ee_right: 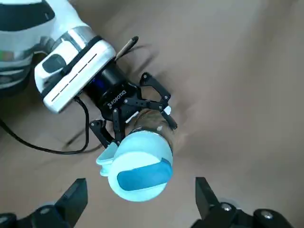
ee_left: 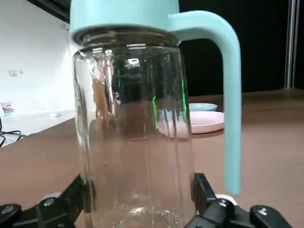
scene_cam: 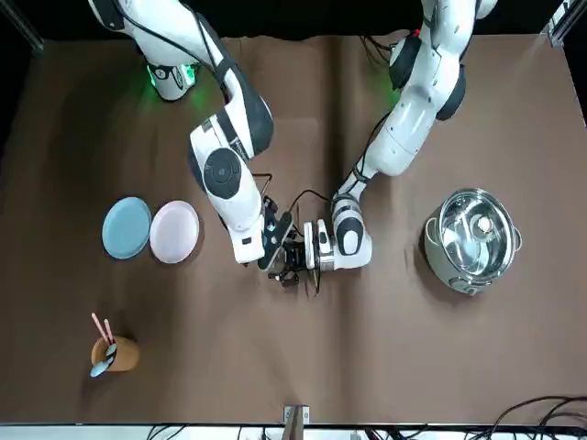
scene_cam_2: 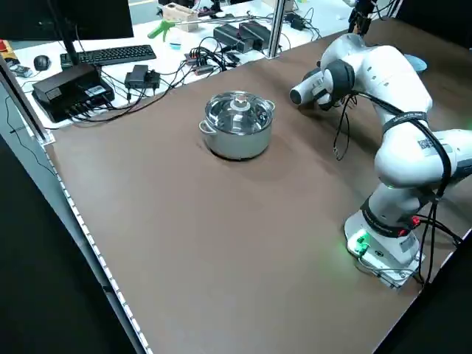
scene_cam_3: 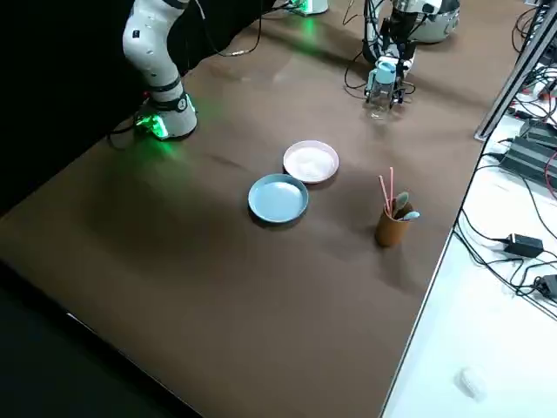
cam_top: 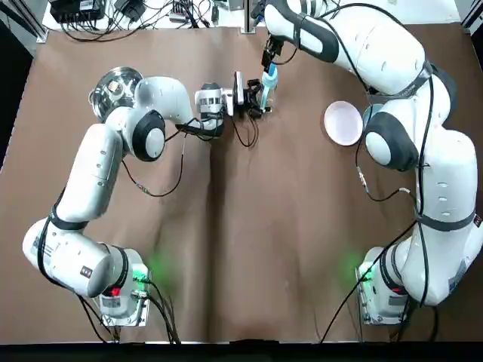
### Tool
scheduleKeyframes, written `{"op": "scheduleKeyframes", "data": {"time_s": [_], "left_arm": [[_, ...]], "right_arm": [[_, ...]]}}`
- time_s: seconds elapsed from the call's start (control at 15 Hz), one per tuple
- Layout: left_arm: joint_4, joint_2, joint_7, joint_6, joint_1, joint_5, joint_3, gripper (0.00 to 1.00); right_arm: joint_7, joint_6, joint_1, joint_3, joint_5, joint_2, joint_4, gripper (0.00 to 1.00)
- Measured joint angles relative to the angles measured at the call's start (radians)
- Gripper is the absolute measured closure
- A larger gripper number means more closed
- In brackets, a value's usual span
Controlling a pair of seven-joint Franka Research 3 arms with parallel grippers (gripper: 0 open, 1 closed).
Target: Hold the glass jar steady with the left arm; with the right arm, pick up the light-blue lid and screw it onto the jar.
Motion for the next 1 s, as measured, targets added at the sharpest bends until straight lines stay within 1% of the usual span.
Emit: {"op": "scheduleKeyframes", "data": {"time_s": [0.27, 0.4, 0.47, 0.6, 1.0], "left_arm": [[0.000, 0.000, 0.000, 0.000, 0.000, 0.000, 0.000, 0.07], [0.000, 0.000, 0.000, 0.000, 0.000, 0.000, 0.000, 0.07], [0.000, 0.000, 0.000, 0.000, 0.000, 0.000, 0.000, 0.07], [0.000, 0.000, 0.000, 0.000, 0.000, 0.000, 0.000, 0.07], [0.000, 0.000, 0.000, 0.000, 0.000, 0.000, 0.000, 0.07]], "right_arm": [[0.073, 0.010, -0.007, -0.002, 0.005, -0.047, -0.025, 0.00], [0.106, 0.062, -0.009, -0.003, 0.005, -0.086, -0.077, 0.00], [0.133, 0.107, -0.010, -0.003, 0.006, -0.117, -0.134, 0.00], [0.150, 0.122, -0.012, -0.004, 0.006, -0.128, -0.165, 0.00], [0.189, 0.135, -0.024, -0.006, 0.006, -0.128, -0.190, 0.00]]}}
